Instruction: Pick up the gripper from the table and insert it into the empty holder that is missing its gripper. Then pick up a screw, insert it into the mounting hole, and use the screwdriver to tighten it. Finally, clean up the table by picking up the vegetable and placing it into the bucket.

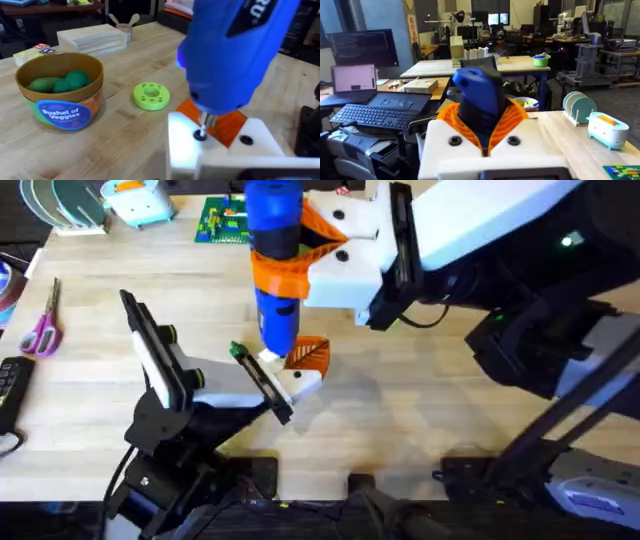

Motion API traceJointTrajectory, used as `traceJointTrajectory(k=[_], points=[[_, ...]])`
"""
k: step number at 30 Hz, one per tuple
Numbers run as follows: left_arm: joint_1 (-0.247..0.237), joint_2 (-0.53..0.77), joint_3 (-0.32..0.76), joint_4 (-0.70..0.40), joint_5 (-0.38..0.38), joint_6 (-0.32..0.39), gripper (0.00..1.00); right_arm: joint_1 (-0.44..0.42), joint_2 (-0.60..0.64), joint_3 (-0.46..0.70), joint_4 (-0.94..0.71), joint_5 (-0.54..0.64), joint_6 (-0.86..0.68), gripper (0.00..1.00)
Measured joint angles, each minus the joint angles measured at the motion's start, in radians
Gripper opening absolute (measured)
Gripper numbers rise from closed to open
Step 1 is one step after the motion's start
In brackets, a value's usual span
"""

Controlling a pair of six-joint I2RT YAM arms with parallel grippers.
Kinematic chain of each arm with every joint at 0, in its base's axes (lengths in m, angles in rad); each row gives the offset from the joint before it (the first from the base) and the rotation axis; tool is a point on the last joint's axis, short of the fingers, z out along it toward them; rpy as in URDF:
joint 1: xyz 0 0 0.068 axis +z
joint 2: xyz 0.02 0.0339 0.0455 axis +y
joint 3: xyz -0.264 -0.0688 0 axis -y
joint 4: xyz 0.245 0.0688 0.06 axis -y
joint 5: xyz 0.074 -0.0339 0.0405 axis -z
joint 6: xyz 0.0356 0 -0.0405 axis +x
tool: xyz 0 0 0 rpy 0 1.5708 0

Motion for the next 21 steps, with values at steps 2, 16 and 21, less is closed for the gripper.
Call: traceJointTrajectory(k=[2, 16, 21], points=[[0.000, 0.000, 0.000, 0.000, 0.000, 0.000, 0.006, 0.000, 0.000, 0.000, 0.000, 0.000, -0.004, 0.023], [0.000, 0.000, 0.000, 0.000, 0.000, 0.000, 0.006, 0.000, 0.000, 0.000, -0.027, 0.004, -0.027, 0.023], [0.000, 0.000, 0.000, 0.000, 0.000, 0.000, 0.006, 0.000, 0.000, 0.000, -0.025, 0.004, -0.030, 0.023]])
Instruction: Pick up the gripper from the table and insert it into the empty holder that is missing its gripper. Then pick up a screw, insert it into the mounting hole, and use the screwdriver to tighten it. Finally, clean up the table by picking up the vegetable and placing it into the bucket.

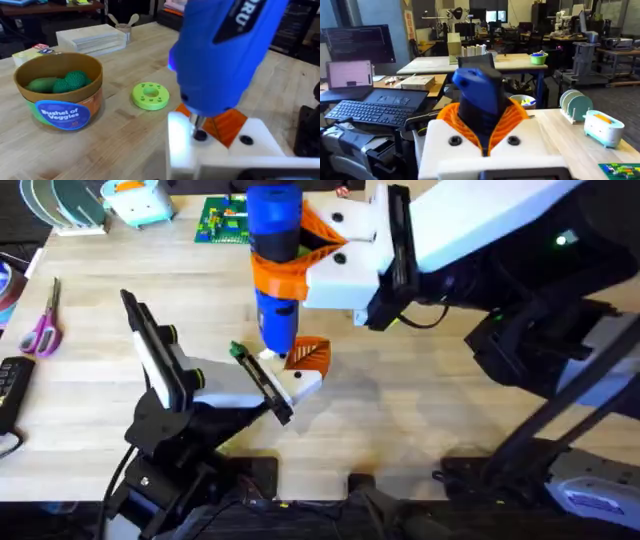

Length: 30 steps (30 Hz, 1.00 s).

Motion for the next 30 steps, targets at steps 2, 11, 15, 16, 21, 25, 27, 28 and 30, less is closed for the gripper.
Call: traceJointTrajectory(k=[2, 11, 15, 16, 21, 25, 27, 28, 30], points=[[0.000, 0.000, 0.000, 0.000, 0.000, 0.000, 0.006, 0.000, 0.000, 0.000, 0.009, 0.000, 0.000, 0.023], [0.000, 0.000, 0.000, 0.000, 0.000, 0.000, 0.006, 0.000, 0.000, 0.001, 0.022, -0.001, 0.001, 0.023], [0.000, 0.000, 0.000, 0.000, 0.000, 0.000, 0.006, 0.000, 0.000, 0.001, 0.022, -0.001, 0.004, 0.023], [0.000, 0.000, 0.000, 0.000, 0.000, 0.000, 0.006, 0.000, 0.000, 0.002, 0.021, -0.001, 0.004, 0.023], [0.000, 0.000, 0.000, 0.000, 0.000, 0.000, 0.006, 0.000, 0.000, 0.002, 0.021, -0.001, 0.004, 0.023], [0.000, 0.000, 0.000, 0.000, 0.000, 0.000, 0.006, 0.000, 0.000, 0.002, 0.021, -0.001, 0.005, 0.023], [0.000, 0.000, 0.000, 0.000, 0.000, 0.000, 0.006, 0.000, 0.000, 0.002, 0.021, -0.001, 0.004, 0.023], [0.000, 0.000, 0.000, 0.000, 0.000, 0.000, 0.006, 0.000, 0.000, 0.002, 0.021, -0.001, 0.005, 0.023], [0.000, 0.000, 0.000, 0.000, 0.000, 0.000, 0.006, -0.001, 0.000, 0.002, 0.021, -0.001, 0.009, 0.023]])
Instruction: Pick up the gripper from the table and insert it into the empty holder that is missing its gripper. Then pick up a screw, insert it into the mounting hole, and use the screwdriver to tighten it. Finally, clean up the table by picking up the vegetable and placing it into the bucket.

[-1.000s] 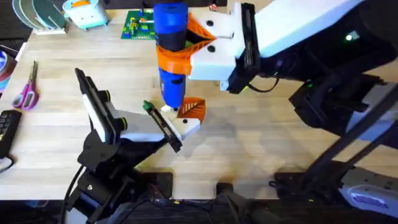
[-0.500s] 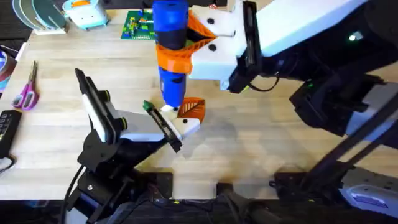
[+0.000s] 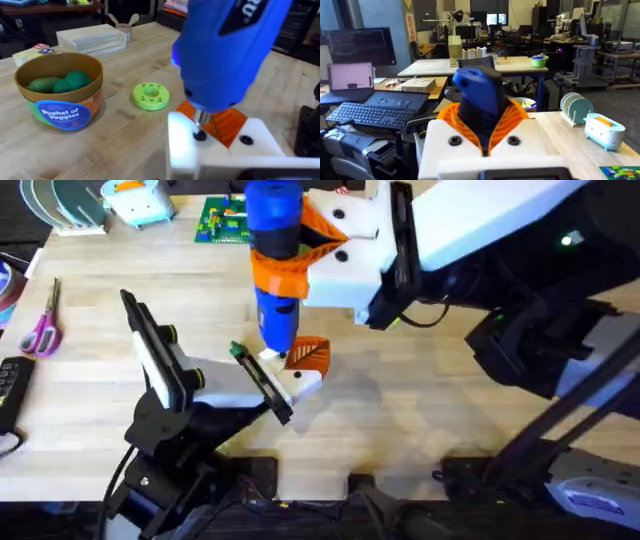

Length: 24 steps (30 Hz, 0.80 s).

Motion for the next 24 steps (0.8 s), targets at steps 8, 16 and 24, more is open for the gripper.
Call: traceJointTrajectory(k=[8, 16, 24], points=[[0.000, 0.000, 0.000, 0.000, 0.000, 0.000, 0.006, -0.010, 0.000, 0.000, 0.000, -0.003, 0.030, 0.023], [0.000, 0.000, 0.000, 0.000, 0.000, 0.000, 0.006, -0.011, 0.000, 0.006, -0.018, -0.003, 0.038, 0.023], [0.000, 0.000, 0.000, 0.000, 0.000, 0.000, 0.006, -0.011, 0.000, 0.015, -0.065, -0.002, 0.036, 0.023]])
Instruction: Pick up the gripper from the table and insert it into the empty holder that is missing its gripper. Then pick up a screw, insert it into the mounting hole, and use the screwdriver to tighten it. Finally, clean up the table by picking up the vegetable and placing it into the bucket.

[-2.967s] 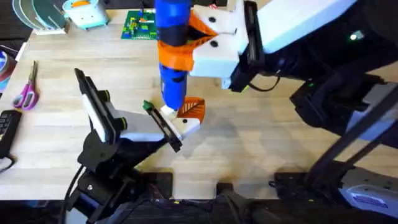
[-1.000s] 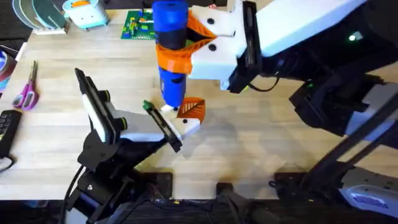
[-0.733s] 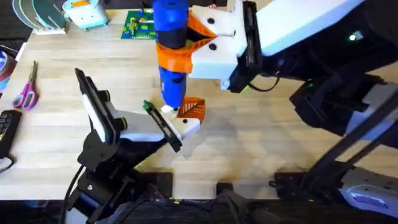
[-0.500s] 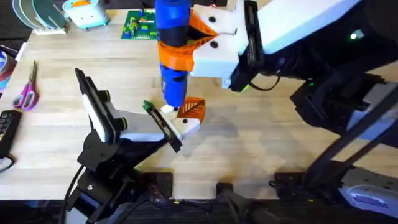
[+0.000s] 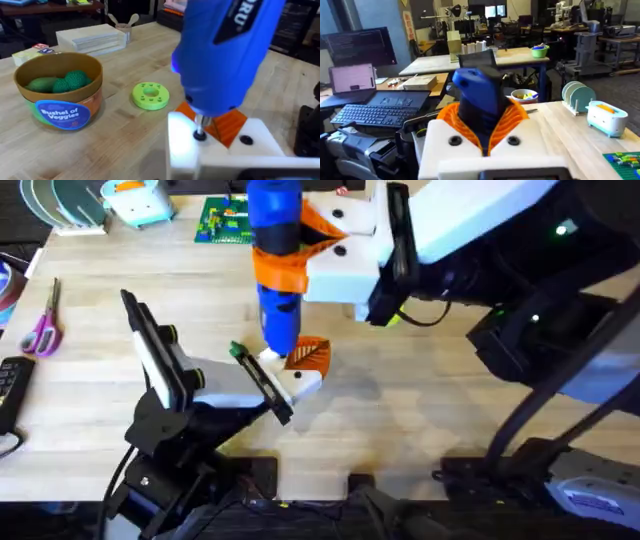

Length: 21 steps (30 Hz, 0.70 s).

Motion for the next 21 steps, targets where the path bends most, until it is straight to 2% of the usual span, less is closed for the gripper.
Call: traceJointTrajectory(k=[9, 15, 21], points=[[-0.001, 0.000, 0.000, 0.002, 0.000, 0.001, 0.006, -0.001, 0.000, 0.010, 0.000, -0.003, -0.015, 0.023], [-0.002, -0.009, 0.001, 0.000, 0.000, 0.003, 0.006, -0.030, 0.022, 0.022, 0.255, -0.013, 0.038, 0.023], [-0.002, -0.009, 0.001, 0.000, -0.001, 0.003, 0.006, -0.067, 0.010, 0.051, 0.192, 0.004, 0.066, 0.023]])
